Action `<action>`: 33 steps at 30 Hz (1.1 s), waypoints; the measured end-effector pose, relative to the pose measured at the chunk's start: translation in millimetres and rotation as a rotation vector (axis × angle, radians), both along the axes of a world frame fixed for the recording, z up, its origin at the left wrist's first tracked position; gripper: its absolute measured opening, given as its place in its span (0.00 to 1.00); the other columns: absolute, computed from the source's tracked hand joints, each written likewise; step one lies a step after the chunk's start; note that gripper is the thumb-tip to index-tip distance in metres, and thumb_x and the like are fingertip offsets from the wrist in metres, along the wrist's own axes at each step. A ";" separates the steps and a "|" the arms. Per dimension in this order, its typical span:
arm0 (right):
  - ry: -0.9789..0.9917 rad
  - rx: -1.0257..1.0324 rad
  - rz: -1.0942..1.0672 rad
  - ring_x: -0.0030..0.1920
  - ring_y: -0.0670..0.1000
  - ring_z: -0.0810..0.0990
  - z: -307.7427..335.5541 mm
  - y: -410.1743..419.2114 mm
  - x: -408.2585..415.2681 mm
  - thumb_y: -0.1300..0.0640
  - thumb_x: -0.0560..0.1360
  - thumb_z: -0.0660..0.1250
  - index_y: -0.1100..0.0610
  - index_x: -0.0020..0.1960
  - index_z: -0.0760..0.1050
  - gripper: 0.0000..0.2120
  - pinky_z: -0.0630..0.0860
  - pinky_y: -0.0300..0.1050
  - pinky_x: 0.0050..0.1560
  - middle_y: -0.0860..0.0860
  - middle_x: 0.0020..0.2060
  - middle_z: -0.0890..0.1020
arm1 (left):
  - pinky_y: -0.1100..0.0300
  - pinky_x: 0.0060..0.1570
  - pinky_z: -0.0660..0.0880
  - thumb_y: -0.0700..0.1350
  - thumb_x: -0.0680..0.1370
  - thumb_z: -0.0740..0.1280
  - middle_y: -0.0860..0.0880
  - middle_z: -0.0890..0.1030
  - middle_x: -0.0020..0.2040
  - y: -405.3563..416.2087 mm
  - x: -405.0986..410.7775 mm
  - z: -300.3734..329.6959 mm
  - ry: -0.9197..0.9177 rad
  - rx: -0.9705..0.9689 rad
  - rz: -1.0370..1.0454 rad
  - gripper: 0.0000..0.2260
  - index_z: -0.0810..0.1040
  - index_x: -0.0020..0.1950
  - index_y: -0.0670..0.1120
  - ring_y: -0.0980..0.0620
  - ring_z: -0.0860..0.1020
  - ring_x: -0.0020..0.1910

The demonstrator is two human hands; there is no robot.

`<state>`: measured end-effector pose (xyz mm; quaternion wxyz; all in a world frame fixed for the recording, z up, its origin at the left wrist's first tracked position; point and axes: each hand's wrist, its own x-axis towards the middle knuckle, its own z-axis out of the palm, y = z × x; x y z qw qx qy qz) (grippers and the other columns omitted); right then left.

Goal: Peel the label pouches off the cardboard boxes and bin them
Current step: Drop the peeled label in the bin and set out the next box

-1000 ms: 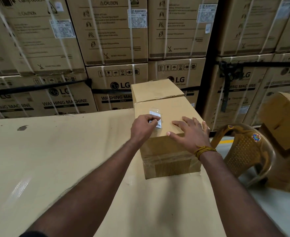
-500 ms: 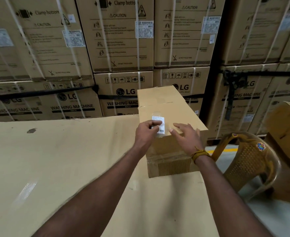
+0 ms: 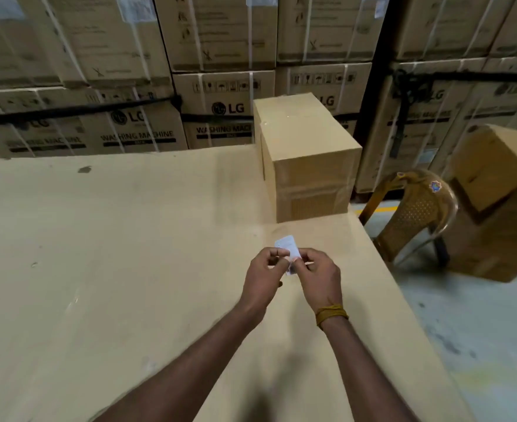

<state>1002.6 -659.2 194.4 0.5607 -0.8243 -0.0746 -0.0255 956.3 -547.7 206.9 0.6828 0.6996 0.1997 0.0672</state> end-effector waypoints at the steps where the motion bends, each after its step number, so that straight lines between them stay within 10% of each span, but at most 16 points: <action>1: -0.042 -0.058 0.003 0.42 0.47 0.81 -8.3 -5.4 -21.1 0.60 0.76 0.69 0.51 0.49 0.83 0.06 0.78 0.44 0.44 0.46 0.44 0.82 | 0.51 0.53 0.79 0.48 0.80 0.68 0.50 0.82 0.53 -3.4 -22.1 -5.7 0.041 -0.019 -0.018 0.05 0.80 0.54 0.49 0.53 0.81 0.52; 8: -0.352 -0.381 -0.047 0.41 0.49 0.76 -53.1 -34.4 -157.7 0.58 0.76 0.69 0.46 0.55 0.83 0.11 0.76 0.46 0.37 0.45 0.41 0.75 | 0.49 0.52 0.81 0.57 0.78 0.70 0.44 0.84 0.52 -20.5 -149.9 -23.2 0.213 -0.333 -0.146 0.18 0.76 0.58 0.45 0.47 0.83 0.51; 15: -0.446 -0.422 -0.083 0.53 0.53 0.77 -87.6 -47.5 -297.6 0.54 0.74 0.66 0.46 0.56 0.83 0.13 0.75 0.49 0.50 0.51 0.55 0.77 | 0.49 0.48 0.81 0.45 0.81 0.65 0.41 0.84 0.47 -31.5 -277.4 -44.5 0.270 -0.459 -0.103 0.09 0.79 0.56 0.43 0.43 0.83 0.45; 20: 0.113 0.030 -0.163 0.63 0.39 0.72 -113.9 -73.2 -395.6 0.55 0.72 0.76 0.46 0.71 0.70 0.30 0.71 0.30 0.59 0.46 0.65 0.70 | 0.56 0.36 0.78 0.40 0.80 0.65 0.45 0.83 0.36 -56.4 -349.3 -85.6 0.382 -0.449 -0.048 0.04 0.79 0.48 0.44 0.50 0.80 0.31; 24: 0.811 0.589 -0.420 0.51 0.55 0.83 -140.0 -100.0 -452.3 0.51 0.78 0.70 0.54 0.61 0.75 0.14 0.77 0.47 0.51 0.57 0.54 0.83 | 0.59 0.34 0.78 0.42 0.81 0.66 0.45 0.83 0.36 -89.7 -386.6 -120.9 0.554 -0.445 -0.128 0.03 0.78 0.48 0.44 0.50 0.80 0.32; 33: 1.066 0.731 -0.743 0.36 0.51 0.78 -248.8 -168.2 -493.7 0.59 0.80 0.65 0.61 0.53 0.80 0.07 0.73 0.41 0.34 0.57 0.42 0.83 | 0.52 0.45 0.80 0.40 0.80 0.67 0.44 0.83 0.36 -166.0 -415.8 -244.5 0.884 -0.436 -0.137 0.06 0.79 0.54 0.40 0.43 0.82 0.40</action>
